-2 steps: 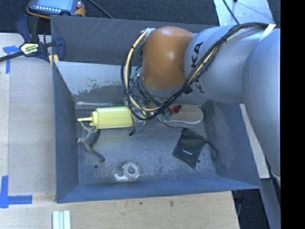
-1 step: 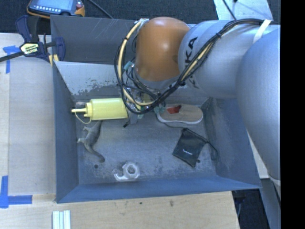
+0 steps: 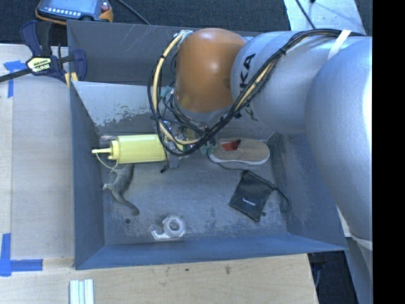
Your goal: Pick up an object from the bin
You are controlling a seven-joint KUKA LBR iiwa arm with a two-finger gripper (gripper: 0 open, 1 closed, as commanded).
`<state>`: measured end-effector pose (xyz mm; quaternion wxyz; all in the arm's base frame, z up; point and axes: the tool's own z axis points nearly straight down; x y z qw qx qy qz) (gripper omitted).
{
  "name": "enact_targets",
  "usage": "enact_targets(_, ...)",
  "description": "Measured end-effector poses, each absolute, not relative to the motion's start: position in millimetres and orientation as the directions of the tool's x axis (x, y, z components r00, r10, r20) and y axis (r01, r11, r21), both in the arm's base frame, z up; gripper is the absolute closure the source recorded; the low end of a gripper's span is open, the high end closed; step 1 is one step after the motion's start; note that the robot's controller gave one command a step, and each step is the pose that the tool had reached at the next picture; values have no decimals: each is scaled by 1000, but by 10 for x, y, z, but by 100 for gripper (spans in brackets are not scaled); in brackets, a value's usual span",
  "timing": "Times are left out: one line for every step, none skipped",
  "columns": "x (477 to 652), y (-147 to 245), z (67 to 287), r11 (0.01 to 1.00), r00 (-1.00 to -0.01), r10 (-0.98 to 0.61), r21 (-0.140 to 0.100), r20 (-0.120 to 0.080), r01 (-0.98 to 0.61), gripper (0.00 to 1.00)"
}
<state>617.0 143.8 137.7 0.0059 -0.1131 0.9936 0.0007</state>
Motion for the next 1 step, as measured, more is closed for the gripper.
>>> enact_targets(5873, 1752, 1510, 925, -925, -379, 0, 1, -379, 100)
